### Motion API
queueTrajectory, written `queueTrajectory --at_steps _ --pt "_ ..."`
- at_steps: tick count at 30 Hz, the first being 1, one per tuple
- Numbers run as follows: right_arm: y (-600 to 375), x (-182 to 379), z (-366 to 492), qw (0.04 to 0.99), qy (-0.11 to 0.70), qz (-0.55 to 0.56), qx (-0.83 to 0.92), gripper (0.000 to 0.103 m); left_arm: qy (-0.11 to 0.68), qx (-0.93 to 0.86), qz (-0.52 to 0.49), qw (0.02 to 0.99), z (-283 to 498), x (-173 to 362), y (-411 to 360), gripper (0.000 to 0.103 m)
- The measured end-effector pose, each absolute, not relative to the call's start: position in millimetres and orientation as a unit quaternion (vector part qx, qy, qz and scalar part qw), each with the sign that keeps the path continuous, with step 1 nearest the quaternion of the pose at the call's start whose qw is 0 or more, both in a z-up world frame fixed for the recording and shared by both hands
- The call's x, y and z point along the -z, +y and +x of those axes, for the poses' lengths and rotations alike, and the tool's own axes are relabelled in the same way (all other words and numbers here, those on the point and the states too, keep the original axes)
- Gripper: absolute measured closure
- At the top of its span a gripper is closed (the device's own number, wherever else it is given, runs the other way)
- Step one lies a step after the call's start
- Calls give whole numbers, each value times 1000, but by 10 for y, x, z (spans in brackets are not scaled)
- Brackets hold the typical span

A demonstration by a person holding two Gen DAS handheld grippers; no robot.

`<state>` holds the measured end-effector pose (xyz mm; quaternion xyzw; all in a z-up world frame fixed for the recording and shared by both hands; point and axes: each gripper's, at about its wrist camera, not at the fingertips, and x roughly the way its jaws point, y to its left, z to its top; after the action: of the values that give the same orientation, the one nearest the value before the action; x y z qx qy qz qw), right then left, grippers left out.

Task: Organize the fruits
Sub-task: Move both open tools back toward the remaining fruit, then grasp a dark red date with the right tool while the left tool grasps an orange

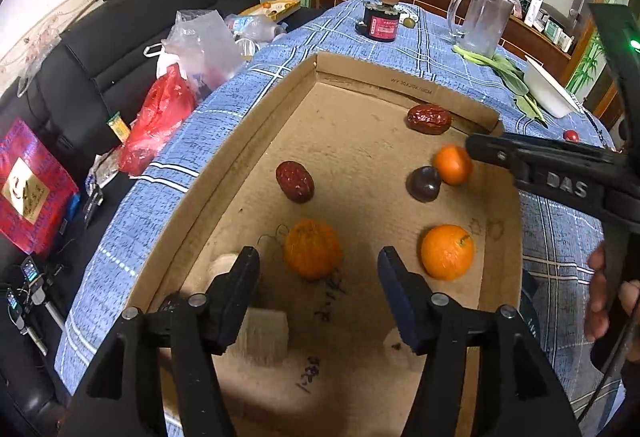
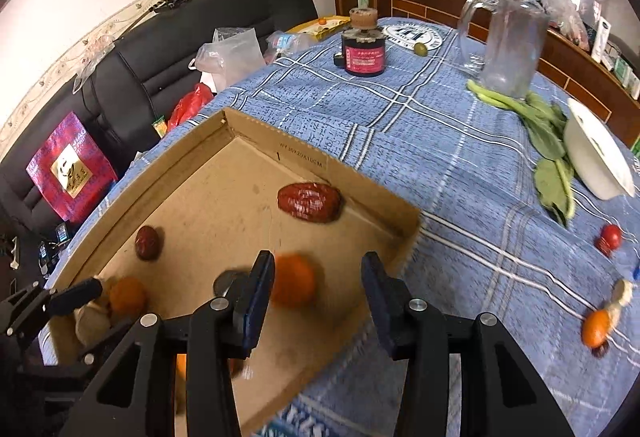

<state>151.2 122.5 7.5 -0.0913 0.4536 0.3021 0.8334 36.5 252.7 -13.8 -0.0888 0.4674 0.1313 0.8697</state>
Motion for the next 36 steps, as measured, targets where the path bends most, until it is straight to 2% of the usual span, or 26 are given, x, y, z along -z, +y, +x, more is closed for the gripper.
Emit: queueTrajectory --at_steps 2,5,17,25,36 --pt "1146 -123 1416 835 451 -88 -303 51 462 -136 -88 872 307 98 2505 35" --pt "971 -208 1221 843 439 -88 -297 42 452 -144 -84 876 222 34 2454 35" --pt "100 -273 613 855 440 -67 -267 42 429 -144 -74 889 48 -170 2073 32" --pt "-746 -114 391 863 458 -31 -210 43 439 -93 -41 893 243 -161 1387 28" --pt "-1756 -116 1007 885 445 17 -138 43 471 -45 -1 881 646 26 550 28"
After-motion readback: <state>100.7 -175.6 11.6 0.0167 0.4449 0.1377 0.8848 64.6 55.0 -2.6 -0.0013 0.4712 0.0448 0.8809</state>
